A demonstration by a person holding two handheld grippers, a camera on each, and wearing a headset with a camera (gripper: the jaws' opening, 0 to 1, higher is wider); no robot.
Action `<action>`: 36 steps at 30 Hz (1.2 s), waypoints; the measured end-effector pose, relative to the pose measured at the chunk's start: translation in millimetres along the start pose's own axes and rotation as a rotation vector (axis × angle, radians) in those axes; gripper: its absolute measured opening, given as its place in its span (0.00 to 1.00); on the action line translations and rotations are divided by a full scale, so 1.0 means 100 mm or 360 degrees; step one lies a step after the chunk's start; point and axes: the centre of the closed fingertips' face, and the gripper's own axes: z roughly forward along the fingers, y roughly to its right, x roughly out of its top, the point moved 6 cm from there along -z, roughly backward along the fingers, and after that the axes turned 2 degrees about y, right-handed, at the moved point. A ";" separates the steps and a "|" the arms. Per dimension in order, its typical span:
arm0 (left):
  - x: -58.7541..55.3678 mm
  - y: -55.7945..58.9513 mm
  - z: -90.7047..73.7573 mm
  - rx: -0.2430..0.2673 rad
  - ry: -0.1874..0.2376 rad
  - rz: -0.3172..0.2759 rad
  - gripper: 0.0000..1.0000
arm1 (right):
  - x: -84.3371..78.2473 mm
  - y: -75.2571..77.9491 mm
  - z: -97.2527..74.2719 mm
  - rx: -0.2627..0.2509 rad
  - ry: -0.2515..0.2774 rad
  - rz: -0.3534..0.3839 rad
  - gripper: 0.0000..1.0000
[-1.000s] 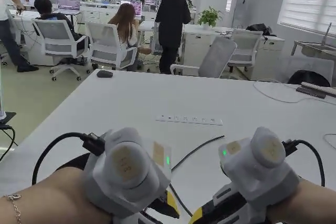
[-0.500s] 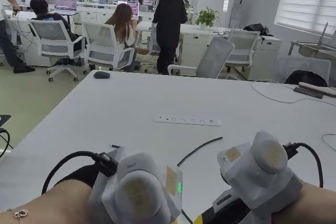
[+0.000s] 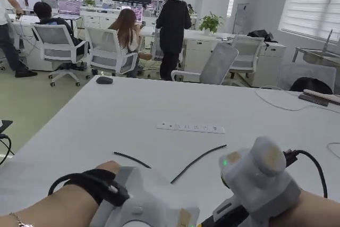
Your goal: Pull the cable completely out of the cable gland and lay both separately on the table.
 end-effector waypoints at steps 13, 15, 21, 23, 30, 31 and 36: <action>-0.09 -0.07 0.12 -0.0208 0.0110 -0.0662 0.15 | -0.03 -0.03 0.02 -0.0272 -0.0251 -0.0371 0.10; -0.12 -0.10 0.13 -0.0227 0.0159 -0.0769 0.15 | -0.03 -0.04 0.02 -0.0334 -0.0264 -0.0404 0.10; -0.23 -0.15 0.13 -0.0273 0.0266 -0.1098 0.15 | 0.00 -0.03 0.04 -0.0554 -0.0308 -0.0637 0.10; -0.25 -0.16 0.12 -0.0295 0.0302 -0.1190 0.15 | 0.00 -0.05 0.05 -0.0605 -0.0318 -0.0733 0.10; -0.17 -0.08 0.08 -0.0218 0.0232 -0.0994 0.16 | -0.01 -0.11 0.06 -0.0494 -0.0300 -0.0688 0.13; -0.14 -0.07 0.07 -0.0167 0.0164 -0.0882 0.16 | 0.00 -0.12 0.05 -0.0459 -0.0293 -0.0640 0.15; -0.02 -0.07 0.01 -0.0043 0.0037 -0.0412 0.16 | 0.03 -0.06 -0.06 -0.0381 -0.0189 -0.0488 0.15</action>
